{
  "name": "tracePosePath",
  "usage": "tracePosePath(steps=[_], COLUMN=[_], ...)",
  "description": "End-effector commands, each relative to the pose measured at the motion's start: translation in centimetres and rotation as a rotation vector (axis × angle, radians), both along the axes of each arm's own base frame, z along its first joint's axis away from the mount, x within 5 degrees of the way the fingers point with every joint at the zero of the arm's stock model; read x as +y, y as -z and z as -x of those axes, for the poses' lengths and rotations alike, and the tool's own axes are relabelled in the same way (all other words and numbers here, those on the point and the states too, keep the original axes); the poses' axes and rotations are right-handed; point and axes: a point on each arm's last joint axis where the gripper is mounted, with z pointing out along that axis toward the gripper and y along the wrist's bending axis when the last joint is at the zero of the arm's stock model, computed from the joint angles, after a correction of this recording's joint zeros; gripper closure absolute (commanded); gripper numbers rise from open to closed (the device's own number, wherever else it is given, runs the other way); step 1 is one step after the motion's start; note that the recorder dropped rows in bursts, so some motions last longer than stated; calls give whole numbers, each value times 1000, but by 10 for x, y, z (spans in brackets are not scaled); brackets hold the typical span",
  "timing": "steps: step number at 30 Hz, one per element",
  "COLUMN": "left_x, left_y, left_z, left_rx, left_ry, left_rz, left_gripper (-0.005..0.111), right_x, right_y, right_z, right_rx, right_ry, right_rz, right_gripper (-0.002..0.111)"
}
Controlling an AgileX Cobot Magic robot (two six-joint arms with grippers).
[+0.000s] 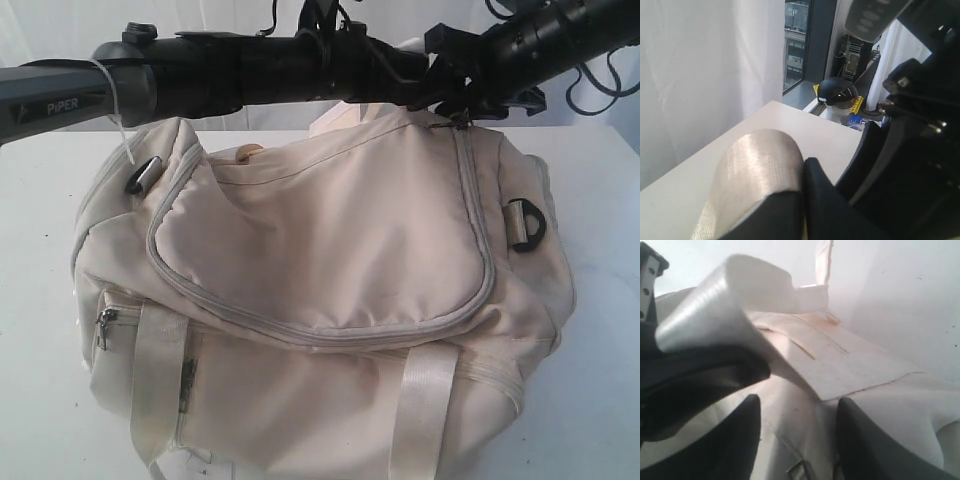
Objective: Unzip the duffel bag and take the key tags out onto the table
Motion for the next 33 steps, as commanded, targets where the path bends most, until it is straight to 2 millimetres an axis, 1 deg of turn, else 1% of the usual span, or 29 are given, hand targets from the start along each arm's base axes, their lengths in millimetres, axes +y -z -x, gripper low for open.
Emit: tracePosePath(steps=[1, 5, 8, 10, 12, 17, 19, 21, 22, 24, 26, 27, 29, 31, 33], left_x=[4, 4, 4, 4, 4, 4, 4, 4, 4, 4, 4, 4, 4, 4, 4], left_y=[-39, -39, -38, -38, -38, -38, -38, -38, -38, -38, -38, -38, -38, -38, -38], left_z=[13, 13, 13, 13, 13, 13, 13, 13, 13, 13, 13, 13, 13, 13, 13], left_rx=[-22, -22, -23, -23, -23, -24, -24, -24, -24, -24, -24, -24, -22, -20, -20], left_ry=[49, 49, 47, 47, 47, 47, 51, 51, 51, 51, 51, 51, 51, 51, 51], left_rz=[116, 116, 114, 114, 114, 112, 113, 113, 113, 113, 113, 113, 114, 115, 115], left_gripper=[107, 107, 107, 107, 107, 107, 107, 107, 107, 107, 107, 107, 107, 107, 107], right_x=[-3, -3, -3, -4, -9, -33, -41, -49, -52, -54, -53, -52, -51, -50, -45], right_y=[-22, -32, -34, -33, -33, -36, -34, -29, -22, -10, 5, 13, 27, 37, 42], right_z=[10, 21, 30, 31, 27, 10, 4, -1, -4, -8, -12, -14, -16, -17, -16], right_rx=[-39, -21, 25, 25, -8, -79, -96, -86, -69, -32, 23, 49, 114, 164, 221], right_ry=[-29, -78, -145, -157, -120, 63, 122, 187, 208, 219, 202, 197, 192, 180, 156], right_rz=[-36, -40, -37, -18, 15, 27, 51, 92, 120, 159, 168, 171, 172, 166, 109], right_gripper=[67, 68, 68, 68, 68, 68, 68, 71, 75, 86, 105, 108, 108, 108, 108])
